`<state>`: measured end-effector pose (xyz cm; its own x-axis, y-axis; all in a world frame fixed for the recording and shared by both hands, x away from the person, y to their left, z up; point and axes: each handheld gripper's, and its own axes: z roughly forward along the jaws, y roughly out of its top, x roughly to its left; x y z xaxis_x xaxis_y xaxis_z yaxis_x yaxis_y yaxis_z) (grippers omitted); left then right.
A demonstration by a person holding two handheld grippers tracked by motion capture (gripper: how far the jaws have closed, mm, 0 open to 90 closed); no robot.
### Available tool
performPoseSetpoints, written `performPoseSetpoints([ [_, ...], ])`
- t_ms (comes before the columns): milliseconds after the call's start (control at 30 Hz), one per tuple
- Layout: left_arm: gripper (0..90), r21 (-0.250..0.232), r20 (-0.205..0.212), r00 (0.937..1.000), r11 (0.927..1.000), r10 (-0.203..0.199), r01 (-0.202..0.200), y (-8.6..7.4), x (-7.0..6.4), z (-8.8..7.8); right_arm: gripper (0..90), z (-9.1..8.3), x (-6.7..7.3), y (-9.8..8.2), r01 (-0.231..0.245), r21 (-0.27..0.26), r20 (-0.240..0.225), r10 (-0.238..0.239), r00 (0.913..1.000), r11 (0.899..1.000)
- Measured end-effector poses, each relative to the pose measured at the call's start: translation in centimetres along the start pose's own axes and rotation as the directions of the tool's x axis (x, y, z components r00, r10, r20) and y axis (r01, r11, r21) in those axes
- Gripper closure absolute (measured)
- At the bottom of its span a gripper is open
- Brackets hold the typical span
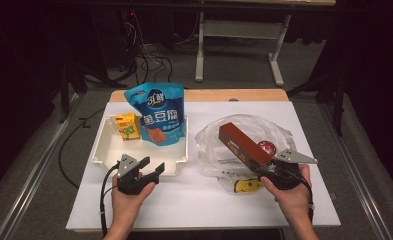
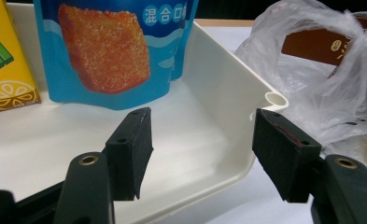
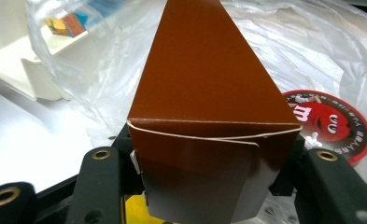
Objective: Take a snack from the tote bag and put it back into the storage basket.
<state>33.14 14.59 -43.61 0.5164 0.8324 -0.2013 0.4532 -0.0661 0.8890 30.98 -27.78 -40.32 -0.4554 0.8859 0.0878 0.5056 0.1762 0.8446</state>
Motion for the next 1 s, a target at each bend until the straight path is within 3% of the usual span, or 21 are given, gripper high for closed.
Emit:
performPoseSetpoints([
  [533, 37.9, -0.029, 0.051, 0.998, 0.9989, 0.037, -0.035, 0.3, -1.1, -0.2, 46.8, -3.2, 1.0, 0.4, 0.033, -0.058, -0.04, -0.036, 0.9985, 0.998],
  [1000, 25.3, -0.034, 0.137, 0.9841, 0.9934, 0.113, -0.109, 1.0, -2.5, -0.6, 46.8, -3.3, 2.7, 1.3, 0.081, -0.09, -0.099, -0.09, 0.991, 0.993],
])
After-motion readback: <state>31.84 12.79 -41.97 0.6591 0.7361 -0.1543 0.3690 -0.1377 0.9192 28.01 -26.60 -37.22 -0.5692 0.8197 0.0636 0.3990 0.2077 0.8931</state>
